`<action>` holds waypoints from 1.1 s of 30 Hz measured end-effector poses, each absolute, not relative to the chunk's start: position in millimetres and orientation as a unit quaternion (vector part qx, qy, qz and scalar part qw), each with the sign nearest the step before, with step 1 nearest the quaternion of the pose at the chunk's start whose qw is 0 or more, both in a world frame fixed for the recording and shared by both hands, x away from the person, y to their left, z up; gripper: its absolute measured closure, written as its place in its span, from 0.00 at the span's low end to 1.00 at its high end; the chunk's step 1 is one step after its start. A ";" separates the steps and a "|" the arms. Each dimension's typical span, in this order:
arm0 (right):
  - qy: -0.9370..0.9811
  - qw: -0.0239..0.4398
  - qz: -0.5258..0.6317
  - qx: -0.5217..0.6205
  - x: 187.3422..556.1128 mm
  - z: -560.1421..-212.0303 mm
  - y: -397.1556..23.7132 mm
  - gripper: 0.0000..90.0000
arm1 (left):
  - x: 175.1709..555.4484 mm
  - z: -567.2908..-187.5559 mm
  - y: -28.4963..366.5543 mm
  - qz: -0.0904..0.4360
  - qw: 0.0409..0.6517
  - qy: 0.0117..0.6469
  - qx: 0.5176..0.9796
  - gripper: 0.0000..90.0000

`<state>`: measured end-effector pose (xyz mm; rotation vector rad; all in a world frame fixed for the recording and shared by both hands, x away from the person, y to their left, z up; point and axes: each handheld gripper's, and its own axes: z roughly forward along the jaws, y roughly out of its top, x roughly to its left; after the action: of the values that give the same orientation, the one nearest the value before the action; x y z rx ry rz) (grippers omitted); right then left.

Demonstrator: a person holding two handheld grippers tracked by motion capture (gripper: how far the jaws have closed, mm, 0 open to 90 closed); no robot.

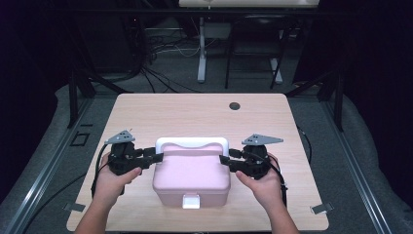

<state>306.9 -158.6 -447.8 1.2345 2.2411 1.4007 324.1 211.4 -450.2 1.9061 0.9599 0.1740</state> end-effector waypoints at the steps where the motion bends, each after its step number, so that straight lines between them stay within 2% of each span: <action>1: 0.763 0.112 0.478 0.422 306.8 -448.3 -158.6 0.62 | 323.5 -450.8 210.8 0.070 0.480 0.393 0.781 0.64; 9: 0.772 0.118 0.469 0.412 303.5 -448.6 -157.5 0.72 | 319.0 -452.1 208.4 0.072 0.483 0.388 0.782 0.71; 16: 0.773 0.123 0.473 0.404 297.6 -445.5 -159.4 0.78 | 311.7 -450.3 206.2 0.100 0.478 0.374 0.789 0.77; 33: 0.776 0.131 0.472 0.399 289.5 -444.2 -159.6 0.82 | 307.0 -450.2 208.6 0.092 0.482 0.371 0.788 0.82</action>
<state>289.5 -159.6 -444.2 1.1573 2.2526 1.3693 307.0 208.6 -450.2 1.9210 0.9051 0.2246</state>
